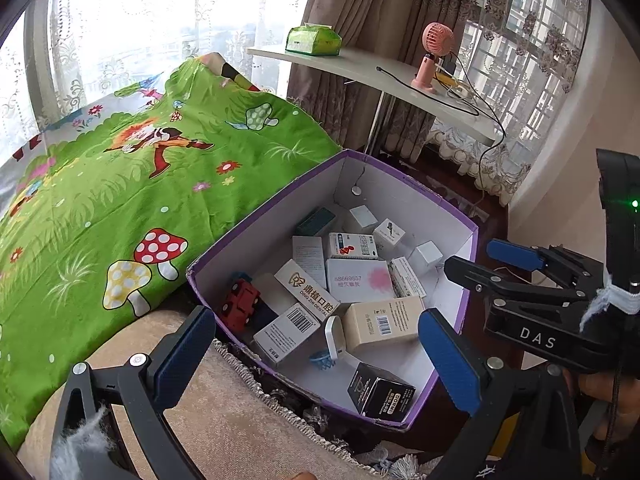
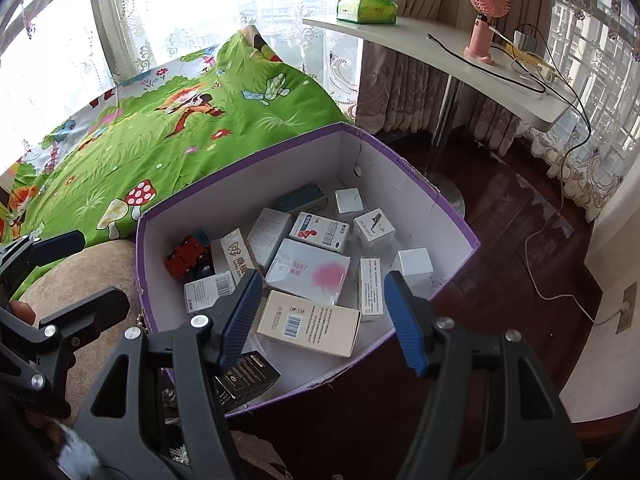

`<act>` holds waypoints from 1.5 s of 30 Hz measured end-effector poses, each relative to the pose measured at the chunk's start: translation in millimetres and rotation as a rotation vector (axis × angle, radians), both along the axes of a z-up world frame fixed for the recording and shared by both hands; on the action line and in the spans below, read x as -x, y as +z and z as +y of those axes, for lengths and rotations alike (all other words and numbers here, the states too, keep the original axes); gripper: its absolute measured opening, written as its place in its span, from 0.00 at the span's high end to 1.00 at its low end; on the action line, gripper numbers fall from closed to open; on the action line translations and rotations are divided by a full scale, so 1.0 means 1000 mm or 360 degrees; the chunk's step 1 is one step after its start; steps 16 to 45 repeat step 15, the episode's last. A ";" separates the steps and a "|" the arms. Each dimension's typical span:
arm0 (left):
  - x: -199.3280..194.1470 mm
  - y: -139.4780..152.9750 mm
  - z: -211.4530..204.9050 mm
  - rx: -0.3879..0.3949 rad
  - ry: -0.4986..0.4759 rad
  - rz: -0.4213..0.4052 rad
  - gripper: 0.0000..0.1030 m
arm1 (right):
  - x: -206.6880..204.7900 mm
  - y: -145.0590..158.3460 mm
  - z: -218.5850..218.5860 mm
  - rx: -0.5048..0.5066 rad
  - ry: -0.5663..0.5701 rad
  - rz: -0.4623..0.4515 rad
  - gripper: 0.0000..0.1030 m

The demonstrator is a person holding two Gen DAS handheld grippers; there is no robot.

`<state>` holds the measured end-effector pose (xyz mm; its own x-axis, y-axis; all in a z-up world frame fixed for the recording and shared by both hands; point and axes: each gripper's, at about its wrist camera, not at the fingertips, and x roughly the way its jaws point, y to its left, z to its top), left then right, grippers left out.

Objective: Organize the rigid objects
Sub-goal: 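Open both grippers to drop the car and box into the purple box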

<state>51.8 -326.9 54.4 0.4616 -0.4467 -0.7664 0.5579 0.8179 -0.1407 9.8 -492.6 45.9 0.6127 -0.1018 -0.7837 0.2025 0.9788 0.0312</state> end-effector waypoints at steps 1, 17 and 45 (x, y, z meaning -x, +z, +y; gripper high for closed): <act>0.000 0.000 0.000 0.0002 -0.0001 0.0002 0.00 | 0.000 0.000 0.000 0.0002 0.0002 -0.0001 0.35; -0.001 0.001 -0.001 0.0024 -0.0013 -0.0007 0.00 | -0.001 -0.002 0.000 0.0001 0.0008 0.0008 0.35; -0.001 0.001 -0.001 0.0024 -0.0013 -0.0007 0.00 | -0.001 -0.002 0.000 0.0001 0.0008 0.0008 0.35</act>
